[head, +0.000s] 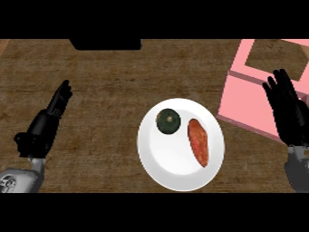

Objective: Pick the sweet potato from the plate and place it in the cardboard box

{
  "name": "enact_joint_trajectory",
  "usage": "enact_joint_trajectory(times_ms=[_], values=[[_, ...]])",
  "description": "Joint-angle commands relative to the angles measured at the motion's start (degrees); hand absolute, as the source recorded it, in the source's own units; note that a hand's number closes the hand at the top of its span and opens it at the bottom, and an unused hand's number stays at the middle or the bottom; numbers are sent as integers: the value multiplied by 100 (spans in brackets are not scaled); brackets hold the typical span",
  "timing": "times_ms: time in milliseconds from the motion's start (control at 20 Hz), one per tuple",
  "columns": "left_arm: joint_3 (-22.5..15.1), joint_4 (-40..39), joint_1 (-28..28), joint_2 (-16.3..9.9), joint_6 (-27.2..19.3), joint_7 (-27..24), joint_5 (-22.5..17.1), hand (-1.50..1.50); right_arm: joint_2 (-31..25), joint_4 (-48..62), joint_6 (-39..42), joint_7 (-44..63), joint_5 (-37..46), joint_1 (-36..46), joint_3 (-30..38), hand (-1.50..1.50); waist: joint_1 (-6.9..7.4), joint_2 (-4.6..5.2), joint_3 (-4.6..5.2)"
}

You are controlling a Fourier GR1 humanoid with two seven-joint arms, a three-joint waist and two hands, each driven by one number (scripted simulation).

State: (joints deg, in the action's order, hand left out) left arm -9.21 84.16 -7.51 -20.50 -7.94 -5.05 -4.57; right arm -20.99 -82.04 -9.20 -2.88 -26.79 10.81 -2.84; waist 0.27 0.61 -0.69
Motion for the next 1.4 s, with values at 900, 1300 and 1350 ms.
enact_joint_trajectory(times_ms=[900,1300,1350], values=[[60,-13,-661,-464,1072,-214,127,0,-2560,-1279,1907,-1506,2870,534,-710,-150,-77,-66,75],[-117,528,-481,-337,1061,162,176,0,-3008,-1714,2908,25,3978,1292,-1913,-150,98,-77,77],[-26,127,-714,-297,1031,62,216,0,-2984,-2126,3131,532,3959,1486,-2093,-150,17,-71,86]])
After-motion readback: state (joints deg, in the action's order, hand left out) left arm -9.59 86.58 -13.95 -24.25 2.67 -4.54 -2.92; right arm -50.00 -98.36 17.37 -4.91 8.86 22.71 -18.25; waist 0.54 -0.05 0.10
